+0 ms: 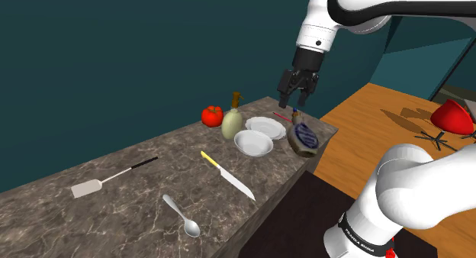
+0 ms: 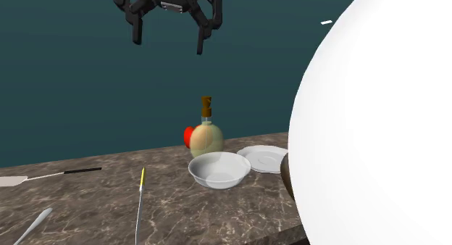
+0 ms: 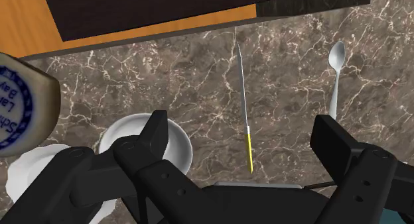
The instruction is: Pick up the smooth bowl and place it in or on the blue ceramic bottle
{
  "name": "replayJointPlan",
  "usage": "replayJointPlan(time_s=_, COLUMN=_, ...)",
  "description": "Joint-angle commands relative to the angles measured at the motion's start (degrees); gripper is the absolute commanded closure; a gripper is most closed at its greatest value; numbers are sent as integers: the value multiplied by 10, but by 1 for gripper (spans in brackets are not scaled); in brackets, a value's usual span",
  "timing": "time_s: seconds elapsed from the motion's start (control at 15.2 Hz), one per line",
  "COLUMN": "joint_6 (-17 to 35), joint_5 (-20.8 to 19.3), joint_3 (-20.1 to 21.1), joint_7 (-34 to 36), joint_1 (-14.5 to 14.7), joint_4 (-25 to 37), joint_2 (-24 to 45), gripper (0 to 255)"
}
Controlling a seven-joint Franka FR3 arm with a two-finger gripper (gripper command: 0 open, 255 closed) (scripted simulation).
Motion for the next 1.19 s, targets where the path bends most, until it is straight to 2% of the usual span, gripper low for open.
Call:
replayJointPlan(time_s=0.0, joint_6=0, joint_5=0, joint_3=0, joint_7=0, joint_1=0, joint_4=0, joint_2=0, gripper=0)
replayJointPlan(time_s=0.33, joint_6=91, joint_5=-4, joint_3=-61, joint_7=-62, joint_1=-18, joint_4=-48, joint_2=29, gripper=0)
replayJointPlan(time_s=0.66, joint_6=183, joint_5=6, joint_3=-127, joint_7=-133, joint_1=-28, joint_4=-75, joint_2=86, gripper=0)
replayJointPlan(time_s=0.92, joint_6=254, joint_5=34, joint_3=-184, joint_7=-201, joint_1=-23, joint_4=-78, joint_2=151, gripper=0)
replayJointPlan(time_s=1.12, joint_6=300, joint_5=73, joint_3=-229, joint_7=-263, joint_1=-11, joint_4=-70, joint_2=212, gripper=0)
